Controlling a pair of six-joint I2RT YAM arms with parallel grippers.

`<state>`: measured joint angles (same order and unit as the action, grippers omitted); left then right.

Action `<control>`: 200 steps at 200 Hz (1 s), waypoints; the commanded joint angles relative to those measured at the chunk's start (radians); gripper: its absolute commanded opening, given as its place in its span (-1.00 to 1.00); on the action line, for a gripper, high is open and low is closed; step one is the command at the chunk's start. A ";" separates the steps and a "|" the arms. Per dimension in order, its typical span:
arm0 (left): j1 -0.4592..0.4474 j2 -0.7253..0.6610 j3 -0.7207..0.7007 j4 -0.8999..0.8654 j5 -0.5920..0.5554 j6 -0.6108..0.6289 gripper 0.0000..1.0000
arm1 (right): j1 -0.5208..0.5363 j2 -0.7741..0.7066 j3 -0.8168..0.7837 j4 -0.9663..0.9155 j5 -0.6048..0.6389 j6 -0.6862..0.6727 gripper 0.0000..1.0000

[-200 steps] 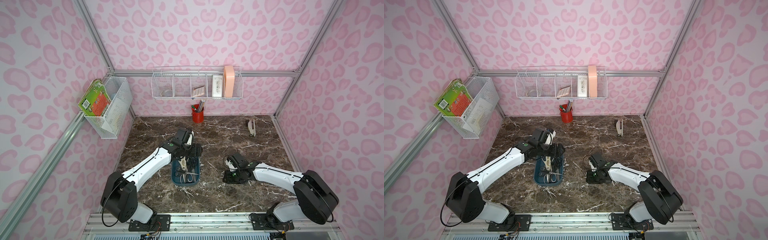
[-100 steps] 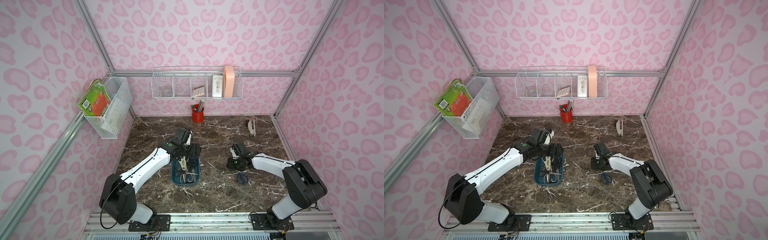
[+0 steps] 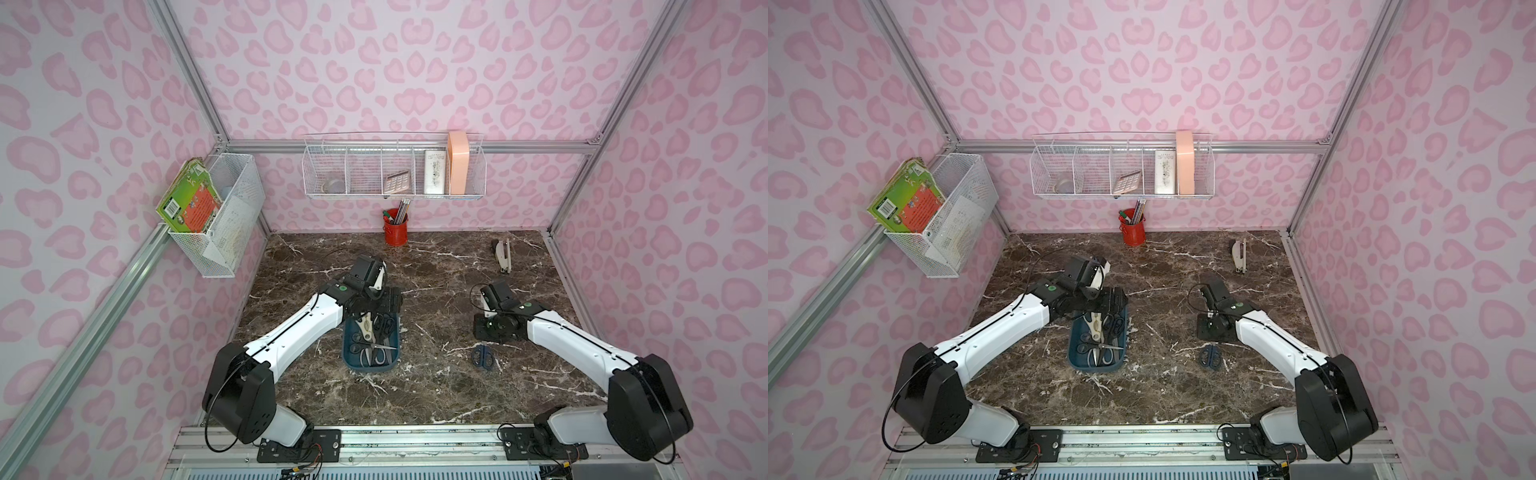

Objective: Put the scissors into the storage box
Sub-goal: Pick up the scissors from the center of the board.

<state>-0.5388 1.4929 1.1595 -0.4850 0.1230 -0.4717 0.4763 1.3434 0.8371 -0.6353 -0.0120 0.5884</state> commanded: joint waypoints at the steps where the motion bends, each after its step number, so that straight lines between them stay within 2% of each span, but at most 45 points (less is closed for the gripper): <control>1: 0.000 0.010 0.008 0.016 -0.001 0.000 0.78 | 0.014 -0.052 -0.027 -0.144 0.035 0.131 -0.25; 28: 0.000 0.018 0.008 0.020 0.004 -0.008 0.78 | 0.039 -0.090 -0.081 -0.111 0.020 0.220 -0.22; 73: 0.000 -0.001 -0.007 0.007 -0.020 0.008 0.78 | 0.056 -0.041 -0.115 -0.060 0.015 0.266 -0.28; 170: 0.027 -0.075 -0.079 -0.001 -0.081 0.018 0.79 | 0.065 0.065 -0.117 0.012 0.031 0.272 -0.37; 200: 0.035 -0.091 -0.099 0.006 -0.087 0.011 0.79 | 0.067 0.076 -0.131 0.041 0.028 0.271 -0.48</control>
<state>-0.5083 1.4132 1.0683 -0.4793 0.0490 -0.4648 0.5411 1.4109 0.7147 -0.6155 0.0059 0.8524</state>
